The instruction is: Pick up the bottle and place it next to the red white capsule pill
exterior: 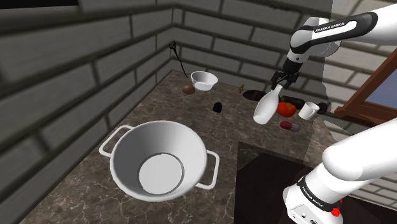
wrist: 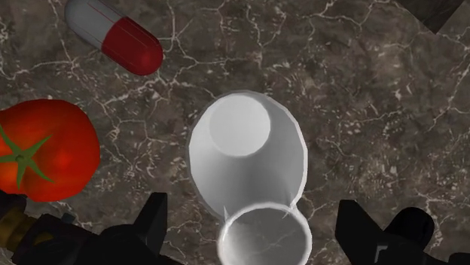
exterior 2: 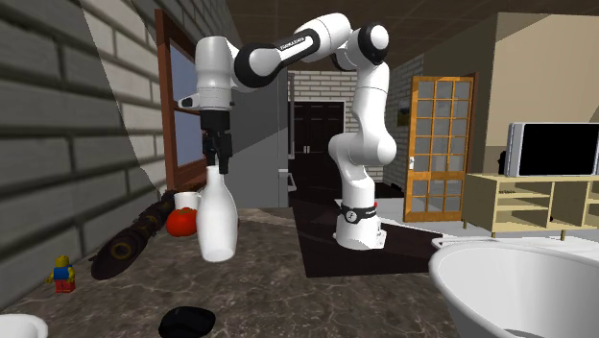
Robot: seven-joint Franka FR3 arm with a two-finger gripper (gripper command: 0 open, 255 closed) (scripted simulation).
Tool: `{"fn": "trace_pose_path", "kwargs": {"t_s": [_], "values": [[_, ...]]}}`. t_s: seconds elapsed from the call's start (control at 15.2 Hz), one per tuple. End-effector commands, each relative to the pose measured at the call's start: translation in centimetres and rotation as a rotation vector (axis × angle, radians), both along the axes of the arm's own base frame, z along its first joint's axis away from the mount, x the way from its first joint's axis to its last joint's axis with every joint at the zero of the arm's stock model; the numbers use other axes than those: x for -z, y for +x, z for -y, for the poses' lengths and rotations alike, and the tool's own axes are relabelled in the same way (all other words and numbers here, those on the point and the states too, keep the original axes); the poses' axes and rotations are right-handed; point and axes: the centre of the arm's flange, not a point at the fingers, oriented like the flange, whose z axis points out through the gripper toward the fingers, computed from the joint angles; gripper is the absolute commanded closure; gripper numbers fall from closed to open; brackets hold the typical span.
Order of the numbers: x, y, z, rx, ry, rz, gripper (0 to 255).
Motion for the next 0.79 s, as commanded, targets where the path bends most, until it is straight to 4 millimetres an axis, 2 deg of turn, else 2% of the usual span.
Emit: {"fn": "trace_pose_path", "kwargs": {"t_s": [0.0, 0.2, 0.73], "values": [[-1.3, 0.0, 0.0, 0.0, 0.0, 0.0, 0], [-5.0, -0.1, 0.0, 0.0, 0.0, 0.0, 0], [-5.0, -0.1, 0.0, 0.0, 0.0, 0.0, 0]]}}
